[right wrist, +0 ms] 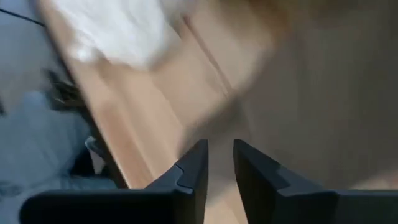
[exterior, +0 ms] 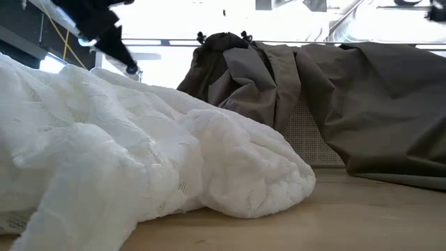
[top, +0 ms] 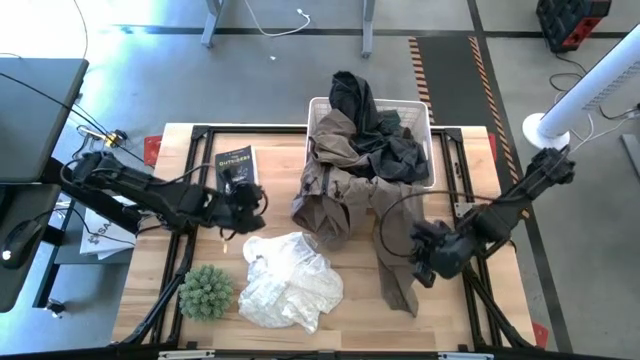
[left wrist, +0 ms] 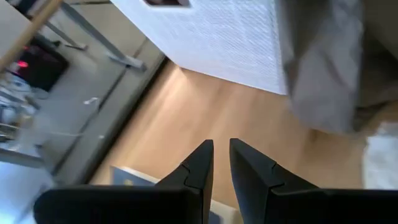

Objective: Sort clothes
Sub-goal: Put the brown and black jacket into the white bin

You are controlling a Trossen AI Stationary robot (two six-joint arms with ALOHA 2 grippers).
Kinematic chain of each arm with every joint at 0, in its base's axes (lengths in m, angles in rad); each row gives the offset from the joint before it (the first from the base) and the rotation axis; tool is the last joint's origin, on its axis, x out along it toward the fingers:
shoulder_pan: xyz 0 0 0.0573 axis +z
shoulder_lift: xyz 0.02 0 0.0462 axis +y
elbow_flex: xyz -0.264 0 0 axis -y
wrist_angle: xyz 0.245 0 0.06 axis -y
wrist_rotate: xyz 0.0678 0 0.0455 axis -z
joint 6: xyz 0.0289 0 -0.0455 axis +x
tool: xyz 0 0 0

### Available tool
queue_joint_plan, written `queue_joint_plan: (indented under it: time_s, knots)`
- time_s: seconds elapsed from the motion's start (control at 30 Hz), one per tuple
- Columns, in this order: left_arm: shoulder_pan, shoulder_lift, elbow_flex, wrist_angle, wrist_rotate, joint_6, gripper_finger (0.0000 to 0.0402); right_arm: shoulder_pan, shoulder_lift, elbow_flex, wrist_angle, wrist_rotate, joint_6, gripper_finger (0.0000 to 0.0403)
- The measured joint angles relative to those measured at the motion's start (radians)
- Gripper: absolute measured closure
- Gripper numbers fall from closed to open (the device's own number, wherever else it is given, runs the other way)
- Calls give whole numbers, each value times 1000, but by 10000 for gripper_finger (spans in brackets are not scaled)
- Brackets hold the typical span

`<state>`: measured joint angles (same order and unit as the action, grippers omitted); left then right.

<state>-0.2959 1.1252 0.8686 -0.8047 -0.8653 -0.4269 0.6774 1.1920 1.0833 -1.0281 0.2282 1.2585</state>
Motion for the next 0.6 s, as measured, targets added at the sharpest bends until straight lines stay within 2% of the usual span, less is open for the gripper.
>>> queue_joint_plan:
  time_s: [0.13,0.33,0.5,0.6]
  knots:
    - [-27,-1,-98,99,45,-34,351,31,0,-77,-61,-76,185,296]
    - [-11,1,-226,337,126,-35,351,43,0,-228,-84,-102,308,214]
    - [56,9,-313,543,185,-33,351,20,0,-394,14,-29,338,164]
    - [102,32,-352,679,248,11,351,1,0,-492,212,103,282,158]
